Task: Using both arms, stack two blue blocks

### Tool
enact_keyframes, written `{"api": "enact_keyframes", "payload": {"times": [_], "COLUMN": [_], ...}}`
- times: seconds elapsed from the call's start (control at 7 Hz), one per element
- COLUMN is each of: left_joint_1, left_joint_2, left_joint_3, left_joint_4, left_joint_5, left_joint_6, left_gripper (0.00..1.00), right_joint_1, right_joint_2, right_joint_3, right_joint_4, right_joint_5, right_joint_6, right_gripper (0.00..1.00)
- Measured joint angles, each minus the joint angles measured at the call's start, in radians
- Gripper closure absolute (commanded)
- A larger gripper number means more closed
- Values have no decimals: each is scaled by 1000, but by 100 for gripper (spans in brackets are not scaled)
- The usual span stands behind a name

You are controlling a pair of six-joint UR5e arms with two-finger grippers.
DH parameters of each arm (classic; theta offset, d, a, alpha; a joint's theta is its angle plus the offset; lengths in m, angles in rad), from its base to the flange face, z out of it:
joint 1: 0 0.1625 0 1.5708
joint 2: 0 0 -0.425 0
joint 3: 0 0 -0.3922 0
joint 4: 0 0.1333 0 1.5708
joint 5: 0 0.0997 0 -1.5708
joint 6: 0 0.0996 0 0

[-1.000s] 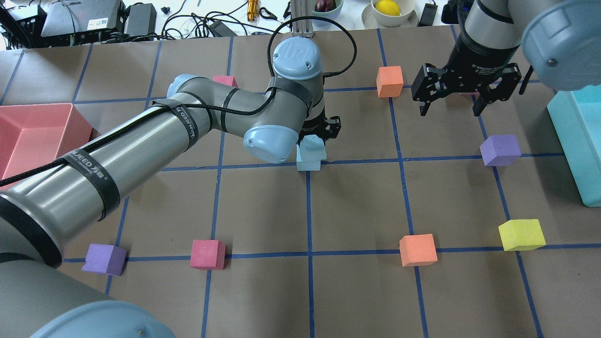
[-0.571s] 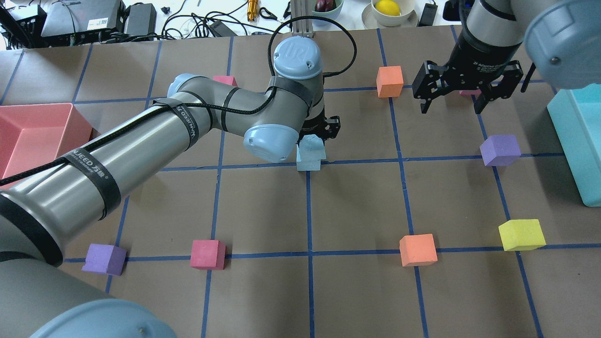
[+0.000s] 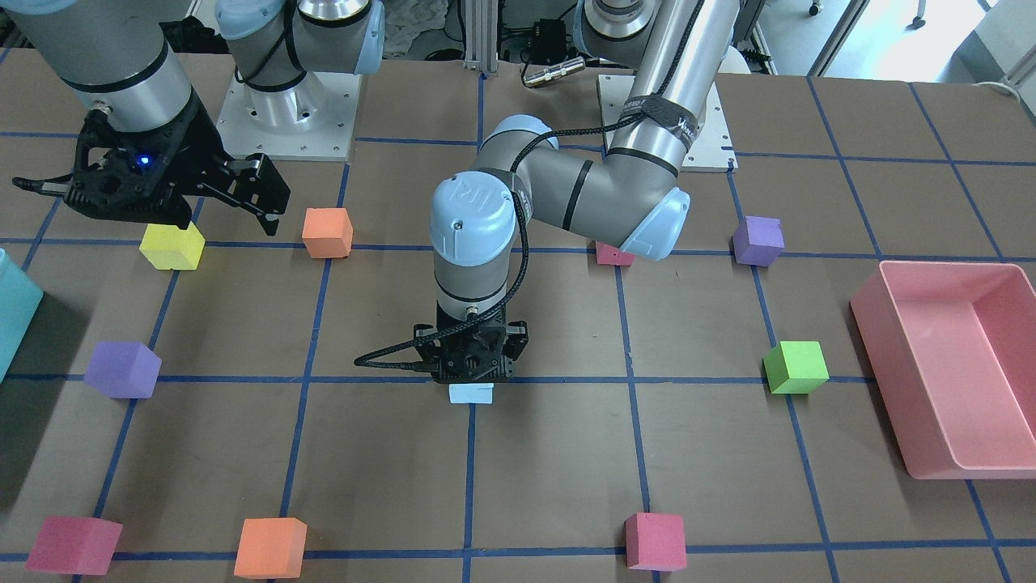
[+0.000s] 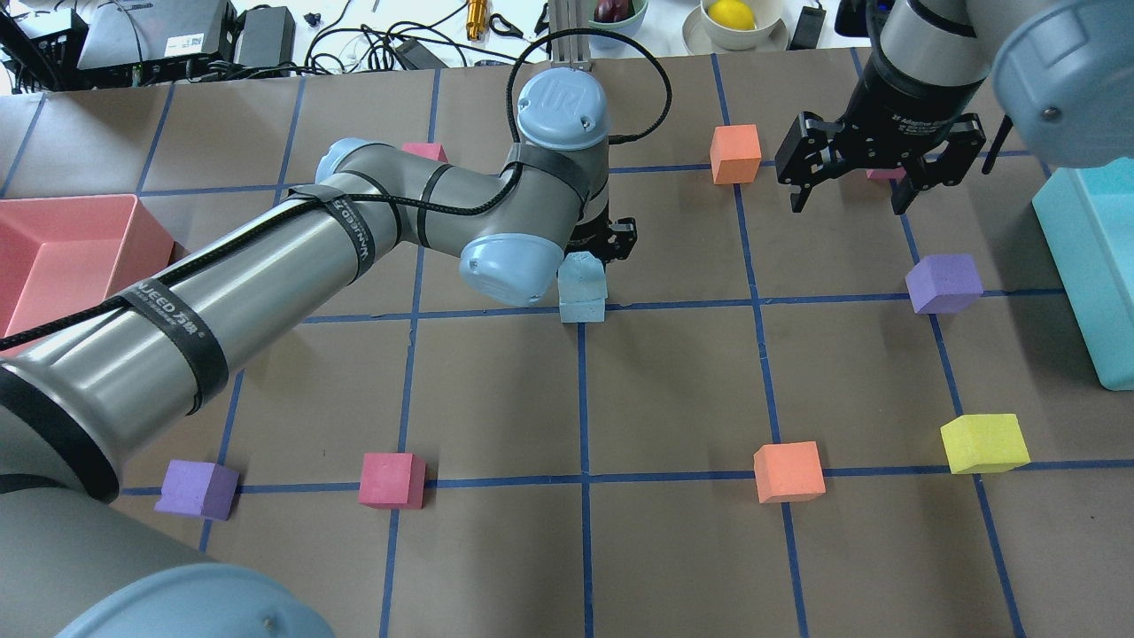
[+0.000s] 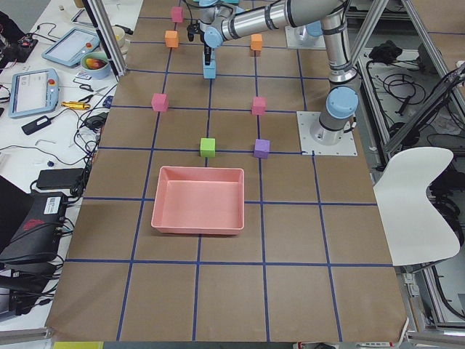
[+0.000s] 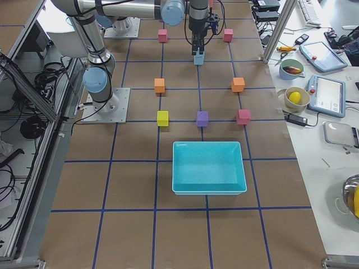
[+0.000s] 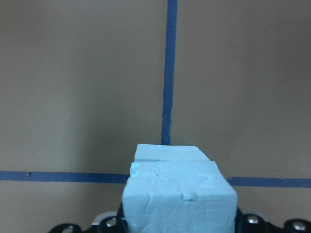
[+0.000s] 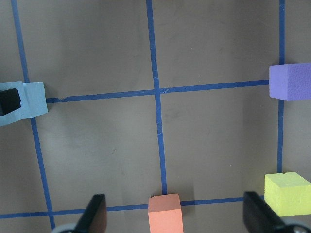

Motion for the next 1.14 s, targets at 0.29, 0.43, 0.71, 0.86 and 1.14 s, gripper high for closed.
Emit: {"api": "enact_keyframes", "payload": {"times": [0.29, 0.43, 0.71, 0.86, 1.14], "left_joint_1": [0, 1, 4, 8, 12], "left_joint_2": [-3, -6, -1, 13, 46], "left_joint_3": [-1, 0, 3, 0, -4], "left_joint_4": [3, 7, 10, 5, -20], "left_joint_5": [0, -3, -11, -11, -24], "left_joint_6": [0, -1, -3, 0, -2], "left_gripper": [15, 0, 0, 0, 0], "right_joint_1": [0, 0, 1, 1, 0], "right_joint_2": [-1, -1, -1, -1, -1], "right_joint_3": [0, 2, 3, 2, 1], "right_joint_4": [0, 0, 0, 0, -1], "right_joint_5": [0, 0, 0, -1, -1], "right_joint_6": [-3, -2, -1, -2, -5], "right_gripper": [0, 0, 0, 0, 0]}}
